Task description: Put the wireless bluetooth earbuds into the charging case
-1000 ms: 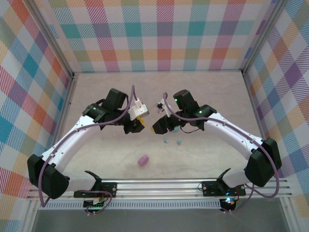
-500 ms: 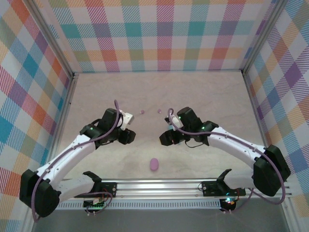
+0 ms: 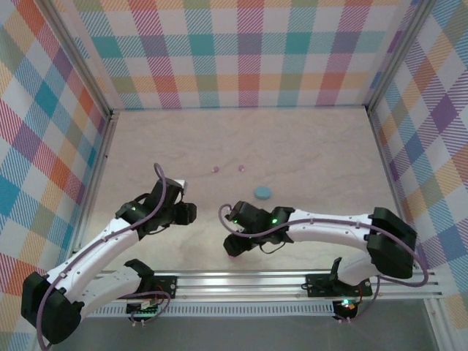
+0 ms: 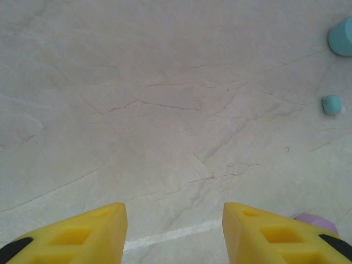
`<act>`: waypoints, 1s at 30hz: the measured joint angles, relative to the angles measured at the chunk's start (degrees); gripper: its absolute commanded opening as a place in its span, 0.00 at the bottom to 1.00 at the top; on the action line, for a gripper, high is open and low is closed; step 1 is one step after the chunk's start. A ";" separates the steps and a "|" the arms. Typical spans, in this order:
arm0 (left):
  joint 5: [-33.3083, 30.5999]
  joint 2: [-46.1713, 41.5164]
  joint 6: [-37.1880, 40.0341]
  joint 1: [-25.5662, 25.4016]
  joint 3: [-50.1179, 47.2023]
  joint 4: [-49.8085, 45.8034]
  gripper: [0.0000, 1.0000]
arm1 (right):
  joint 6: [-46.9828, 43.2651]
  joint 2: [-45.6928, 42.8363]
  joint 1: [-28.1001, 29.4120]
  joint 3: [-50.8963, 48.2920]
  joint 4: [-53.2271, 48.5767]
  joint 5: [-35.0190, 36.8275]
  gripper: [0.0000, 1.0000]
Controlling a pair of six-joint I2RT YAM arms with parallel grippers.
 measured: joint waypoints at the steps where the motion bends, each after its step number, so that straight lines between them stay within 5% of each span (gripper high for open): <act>1: -0.09 0.39 -0.76 0.00 0.00 0.00 0.51 | 1.03 1.44 1.16 1.44 -1.16 1.18 0.66; 11: -0.44 1.44 -3.52 0.00 -0.87 0.13 0.52 | 7.82 14.60 4.92 12.02 -9.81 6.03 0.66; 24: -0.28 -0.13 -3.52 0.00 -3.37 0.59 0.53 | 12.28 19.50 4.92 17.57 -19.23 8.92 0.66; 26: 0.00 -0.02 -3.50 0.00 -3.37 0.61 0.53 | 11.89 21.84 4.92 19.06 -19.50 8.37 0.61; 30: 0.20 0.59 -3.48 0.00 -3.37 0.74 0.54 | 11.19 24.24 4.92 20.63 -20.04 7.61 0.35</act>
